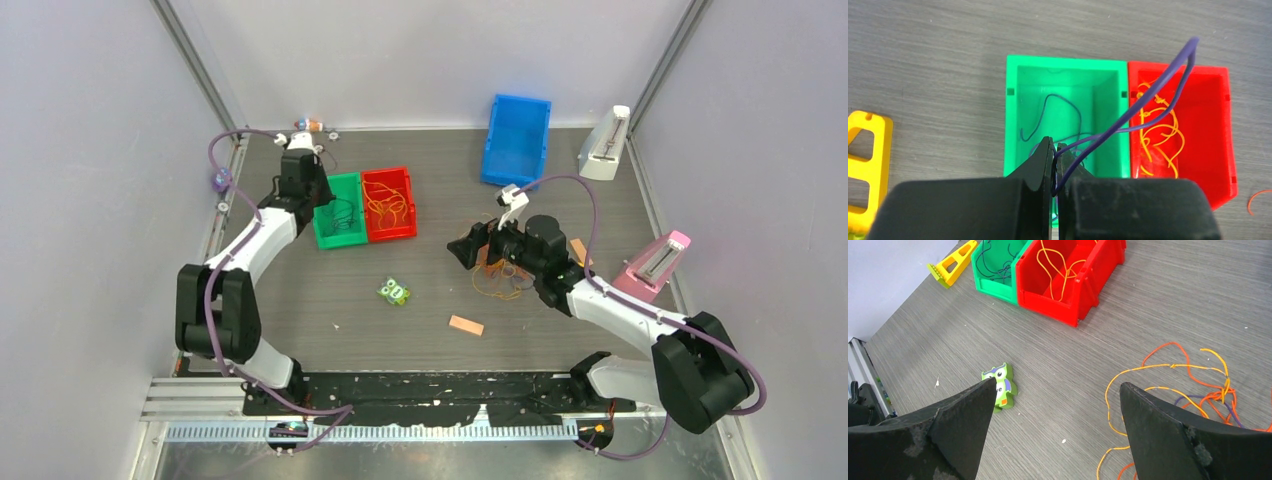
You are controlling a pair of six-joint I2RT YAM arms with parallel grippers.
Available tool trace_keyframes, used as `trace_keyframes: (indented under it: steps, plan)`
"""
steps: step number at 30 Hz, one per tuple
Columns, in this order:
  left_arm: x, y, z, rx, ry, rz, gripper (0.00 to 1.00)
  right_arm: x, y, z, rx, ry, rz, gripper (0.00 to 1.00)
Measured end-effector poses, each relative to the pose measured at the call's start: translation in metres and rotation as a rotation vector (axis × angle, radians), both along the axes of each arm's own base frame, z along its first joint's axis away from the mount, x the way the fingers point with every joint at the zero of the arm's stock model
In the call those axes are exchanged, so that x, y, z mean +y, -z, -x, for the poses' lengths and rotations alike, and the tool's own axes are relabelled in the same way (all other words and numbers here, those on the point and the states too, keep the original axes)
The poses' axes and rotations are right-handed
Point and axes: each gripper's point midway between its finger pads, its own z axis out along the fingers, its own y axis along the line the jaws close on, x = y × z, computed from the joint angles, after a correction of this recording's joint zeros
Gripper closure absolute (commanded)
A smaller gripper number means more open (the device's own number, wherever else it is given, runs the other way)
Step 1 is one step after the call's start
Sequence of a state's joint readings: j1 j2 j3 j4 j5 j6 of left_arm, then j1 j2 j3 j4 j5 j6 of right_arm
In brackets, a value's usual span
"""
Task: Untangle the cables
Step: Place the cable in the bin.
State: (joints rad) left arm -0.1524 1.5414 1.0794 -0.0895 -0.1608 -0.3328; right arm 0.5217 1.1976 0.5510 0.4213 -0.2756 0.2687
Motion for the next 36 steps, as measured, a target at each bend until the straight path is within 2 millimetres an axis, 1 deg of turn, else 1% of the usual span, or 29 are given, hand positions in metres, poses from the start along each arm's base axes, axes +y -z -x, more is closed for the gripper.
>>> trace_keyframes:
  steps: [4,8,12,17,18,20,22,23,25,28,30,33,36]
  plan:
    - [0.0,0.017,-0.001,0.071,0.001,-0.006,1.0,-0.001,0.003,0.001,0.003,0.001,-0.003,0.02]
    - [-0.012,0.044,-0.002,0.184,0.047,0.023,1.0,0.0,0.0,0.0,-0.005,0.001,-0.012,0.02]
    - [-0.022,0.071,0.008,0.281,0.076,0.07,1.0,0.0,0.003,0.002,0.0,0.001,-0.016,0.02]
    - [-0.034,0.093,0.02,0.37,0.102,0.13,1.0,-0.001,0.005,0.003,0.006,-0.002,-0.018,0.02]
    - [-0.036,0.096,0.022,0.387,0.105,0.145,0.97,-0.001,0.006,0.003,0.007,-0.002,-0.019,0.02]
    - [-0.038,0.102,0.026,0.415,0.109,0.158,0.81,0.0,0.005,0.003,0.006,-0.002,-0.021,0.02]
    - [-0.039,0.107,0.031,0.445,0.106,0.166,0.66,0.0,0.004,0.003,0.004,-0.004,-0.025,0.02]
    - [-0.039,0.107,0.032,0.45,0.103,0.169,0.61,0.0,0.004,0.003,0.003,-0.004,-0.025,0.02]
    - [-0.039,0.109,0.036,0.467,0.096,0.17,0.54,0.0,0.004,0.003,0.001,-0.004,-0.027,0.02]
    - [-0.037,0.105,0.039,0.47,0.084,0.165,0.52,0.0,0.005,0.004,0.001,-0.004,-0.027,0.01]
    - [-0.034,0.095,0.041,0.457,0.078,0.158,0.5,0.0,0.005,0.003,0.002,0.001,-0.025,0.02]
    - [-0.031,0.07,0.043,0.408,0.075,0.149,0.48,-0.003,0.007,0.0,0.004,0.024,-0.019,0.02]
    - [-0.029,0.039,0.043,0.334,0.078,0.145,0.46,-0.009,0.01,-0.005,0.004,0.061,-0.009,0.01]
